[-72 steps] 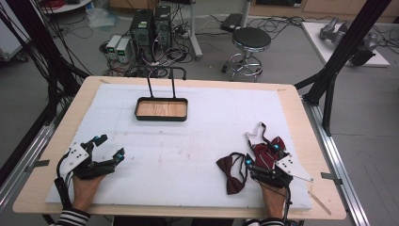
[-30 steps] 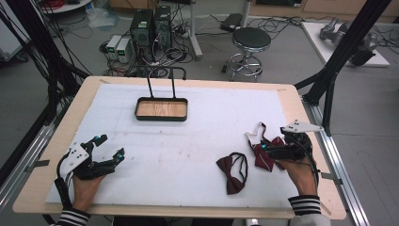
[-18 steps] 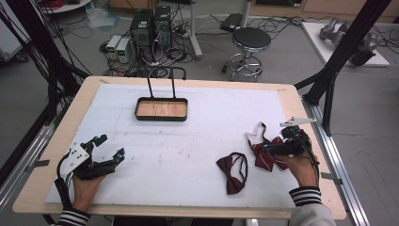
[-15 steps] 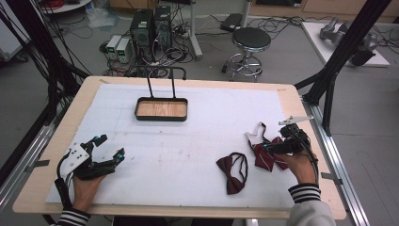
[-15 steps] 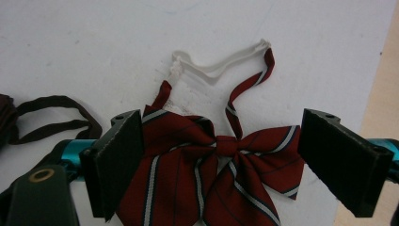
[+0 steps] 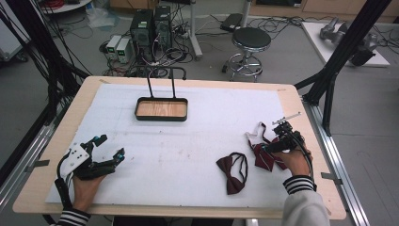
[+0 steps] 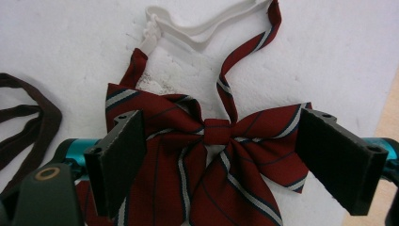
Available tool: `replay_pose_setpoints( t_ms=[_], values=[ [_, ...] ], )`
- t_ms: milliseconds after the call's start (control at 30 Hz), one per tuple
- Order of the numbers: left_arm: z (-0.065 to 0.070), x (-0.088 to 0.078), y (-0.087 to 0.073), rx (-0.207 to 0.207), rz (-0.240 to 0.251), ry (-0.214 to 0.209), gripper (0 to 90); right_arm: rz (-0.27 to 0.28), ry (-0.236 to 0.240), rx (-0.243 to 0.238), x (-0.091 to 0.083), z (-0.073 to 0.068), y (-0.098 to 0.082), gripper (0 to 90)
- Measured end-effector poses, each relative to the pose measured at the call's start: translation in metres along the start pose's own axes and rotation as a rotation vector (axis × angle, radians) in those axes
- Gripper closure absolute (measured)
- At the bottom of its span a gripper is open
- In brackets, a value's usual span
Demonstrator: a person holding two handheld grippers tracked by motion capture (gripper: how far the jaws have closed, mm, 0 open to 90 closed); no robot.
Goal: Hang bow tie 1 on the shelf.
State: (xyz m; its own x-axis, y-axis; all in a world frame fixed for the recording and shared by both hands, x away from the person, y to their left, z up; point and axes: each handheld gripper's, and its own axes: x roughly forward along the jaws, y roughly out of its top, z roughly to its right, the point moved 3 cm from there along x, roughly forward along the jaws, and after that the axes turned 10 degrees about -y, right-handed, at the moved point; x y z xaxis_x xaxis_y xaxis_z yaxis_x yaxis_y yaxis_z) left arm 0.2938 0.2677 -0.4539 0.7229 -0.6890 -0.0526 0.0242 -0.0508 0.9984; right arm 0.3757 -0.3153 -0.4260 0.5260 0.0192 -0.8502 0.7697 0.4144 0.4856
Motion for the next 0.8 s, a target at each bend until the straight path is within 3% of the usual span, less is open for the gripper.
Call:
replay_pose_setpoints(
  t_ms=[267,433,567,800],
  values=[
    [0.000,0.000,0.000,-0.004,-0.002,0.005,15.5,-0.042,-0.011,0.000,0.008,0.001,-0.001,16.9],
    [0.000,0.000,0.000,-0.006,0.000,0.005,15.5,-0.075,0.006,-0.008,0.013,-0.003,0.000,23.3],
    [0.000,0.000,0.000,-0.005,-0.001,0.004,15.6,-0.071,0.006,-0.029,0.015,-0.004,0.001,26.8],
    [-0.001,0.000,0.000,-0.005,0.000,0.008,15.5,-0.083,0.029,-0.015,0.016,-0.003,0.000,35.3]
  ],
)
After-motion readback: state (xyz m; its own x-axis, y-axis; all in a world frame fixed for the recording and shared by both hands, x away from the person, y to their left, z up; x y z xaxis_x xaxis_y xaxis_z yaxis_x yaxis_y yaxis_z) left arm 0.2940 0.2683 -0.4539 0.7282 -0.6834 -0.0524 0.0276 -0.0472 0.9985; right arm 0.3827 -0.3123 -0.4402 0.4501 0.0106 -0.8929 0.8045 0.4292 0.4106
